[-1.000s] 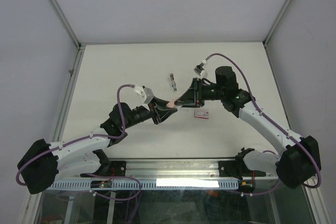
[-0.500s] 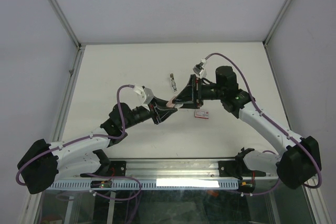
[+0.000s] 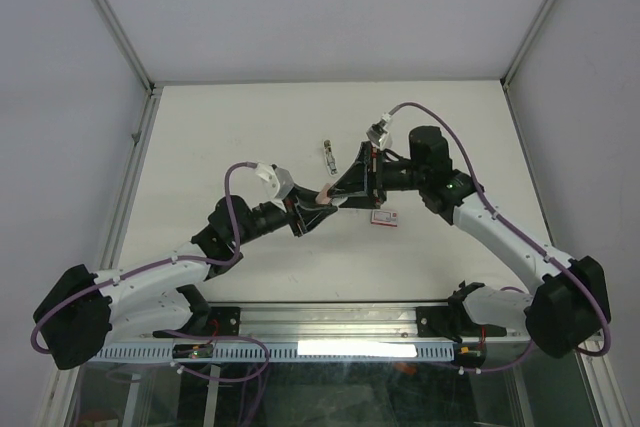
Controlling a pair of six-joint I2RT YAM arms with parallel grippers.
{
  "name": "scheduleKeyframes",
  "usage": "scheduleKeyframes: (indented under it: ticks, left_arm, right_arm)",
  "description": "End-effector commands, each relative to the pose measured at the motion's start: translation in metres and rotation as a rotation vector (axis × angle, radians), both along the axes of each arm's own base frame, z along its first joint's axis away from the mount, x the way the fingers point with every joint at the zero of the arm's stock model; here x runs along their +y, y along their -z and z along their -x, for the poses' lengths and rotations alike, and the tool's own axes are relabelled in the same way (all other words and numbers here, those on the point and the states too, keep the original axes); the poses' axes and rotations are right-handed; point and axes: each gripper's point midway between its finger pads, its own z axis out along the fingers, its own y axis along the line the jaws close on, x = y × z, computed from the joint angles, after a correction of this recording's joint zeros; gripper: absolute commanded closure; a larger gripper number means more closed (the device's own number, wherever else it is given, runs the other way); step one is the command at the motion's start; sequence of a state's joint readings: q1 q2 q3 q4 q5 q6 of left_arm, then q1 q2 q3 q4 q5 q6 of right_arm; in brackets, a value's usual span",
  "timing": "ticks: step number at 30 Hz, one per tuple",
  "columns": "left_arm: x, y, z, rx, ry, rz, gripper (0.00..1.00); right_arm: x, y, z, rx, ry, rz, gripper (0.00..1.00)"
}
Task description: Load the staples into the stapler
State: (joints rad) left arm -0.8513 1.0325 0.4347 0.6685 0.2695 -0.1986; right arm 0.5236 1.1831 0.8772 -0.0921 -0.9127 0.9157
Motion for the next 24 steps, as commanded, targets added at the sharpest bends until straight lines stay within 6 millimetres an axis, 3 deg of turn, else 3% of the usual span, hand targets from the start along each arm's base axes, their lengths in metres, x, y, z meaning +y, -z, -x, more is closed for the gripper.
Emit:
scheduleKeyframes:
  ticks: [1,9,18,19,21,22,24]
  left_arm:
    - [-0.004,-0.013,0.000,-0.097,0.010,-0.005,1.00]
    - [-0.011,0.004,-0.008,-0.154,-0.056,-0.141,1.00]
    - [-0.015,0.003,-0.009,-0.180,-0.078,-0.170,1.00]
    - [-0.015,0.003,-0.009,-0.180,-0.079,-0.169,1.00]
    - [-0.015,0.003,-0.008,-0.180,-0.081,-0.170,1.00]
    - [-0.015,0.003,-0.008,-0.183,-0.083,-0.172,1.00]
    - [-0.015,0.003,-0.008,-0.184,-0.085,-0.172,1.00]
  right_arm:
    - [0.003,-0.010,0.003,-0.006,-0.033,-0.032,0.03]
    - [0.005,0.002,0.000,0.035,-0.024,-0.008,0.01]
    - [0.007,0.018,0.002,0.049,-0.021,0.052,0.08]
    - [0.007,0.019,0.002,0.048,-0.023,0.059,0.20]
    - [0.004,0.028,0.002,0.046,-0.011,0.108,0.95]
    - [0.002,0.032,0.000,0.038,0.007,0.134,1.00]
    - [-0.001,0.035,-0.001,0.032,0.020,0.150,1.00]
